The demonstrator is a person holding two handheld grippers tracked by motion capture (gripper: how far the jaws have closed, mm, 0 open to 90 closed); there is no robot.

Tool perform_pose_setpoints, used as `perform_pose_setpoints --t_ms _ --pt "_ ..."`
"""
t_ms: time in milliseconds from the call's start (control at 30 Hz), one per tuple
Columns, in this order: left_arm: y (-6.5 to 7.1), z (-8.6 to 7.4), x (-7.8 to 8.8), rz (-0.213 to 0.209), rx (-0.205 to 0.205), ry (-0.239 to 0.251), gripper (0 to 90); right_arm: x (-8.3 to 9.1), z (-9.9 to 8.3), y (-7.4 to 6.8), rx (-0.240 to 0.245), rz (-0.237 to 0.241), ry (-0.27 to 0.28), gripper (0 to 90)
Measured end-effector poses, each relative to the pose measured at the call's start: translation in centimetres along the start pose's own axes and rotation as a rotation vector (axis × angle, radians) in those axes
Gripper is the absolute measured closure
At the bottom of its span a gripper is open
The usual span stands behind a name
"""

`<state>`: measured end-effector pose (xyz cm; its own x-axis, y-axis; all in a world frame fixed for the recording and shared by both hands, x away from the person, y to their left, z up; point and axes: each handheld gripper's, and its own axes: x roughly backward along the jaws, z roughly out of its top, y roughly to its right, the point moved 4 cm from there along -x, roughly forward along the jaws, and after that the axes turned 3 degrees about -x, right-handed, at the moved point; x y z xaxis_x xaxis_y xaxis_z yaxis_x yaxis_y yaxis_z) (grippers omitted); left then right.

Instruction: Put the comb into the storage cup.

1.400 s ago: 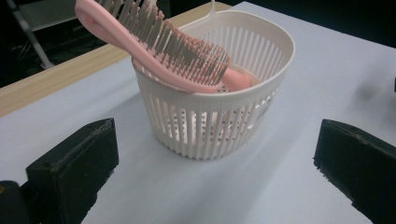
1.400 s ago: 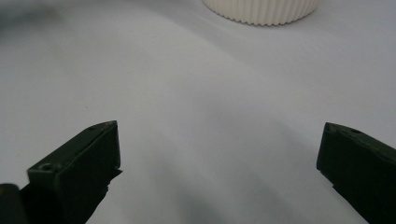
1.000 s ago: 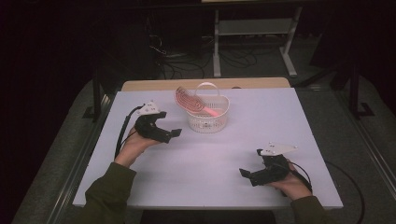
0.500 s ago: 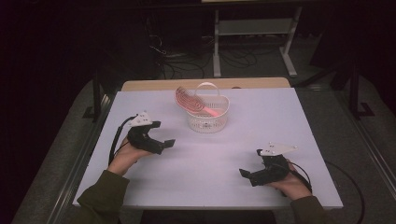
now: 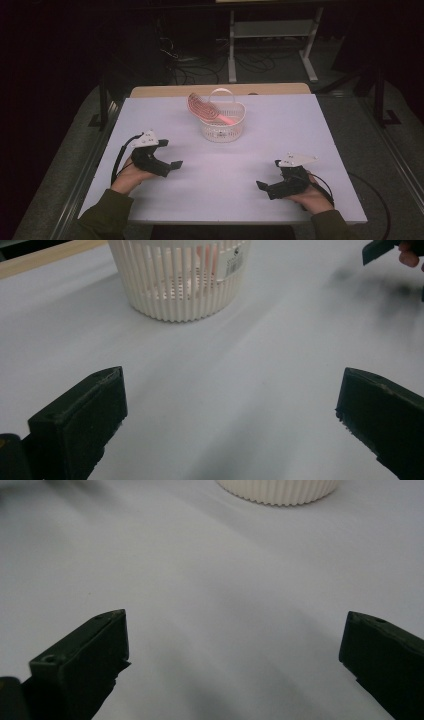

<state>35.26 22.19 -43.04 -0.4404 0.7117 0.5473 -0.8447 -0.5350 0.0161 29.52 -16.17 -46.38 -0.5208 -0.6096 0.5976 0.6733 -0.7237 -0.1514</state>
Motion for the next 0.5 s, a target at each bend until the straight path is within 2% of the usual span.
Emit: perform_pose_setpoints --t_ms 367,500 --pt "0.9 -2.0 1.0 0.004 -0.007 -0.031 0.1 0.0 0.0 0.0 0.001 0.0 -0.002 0.0" --pt "1.0 -2.6 1.2 -0.005 0.002 -0.023 0.1 0.0 0.0 0.0 0.001 0.0 -0.002 0.0"
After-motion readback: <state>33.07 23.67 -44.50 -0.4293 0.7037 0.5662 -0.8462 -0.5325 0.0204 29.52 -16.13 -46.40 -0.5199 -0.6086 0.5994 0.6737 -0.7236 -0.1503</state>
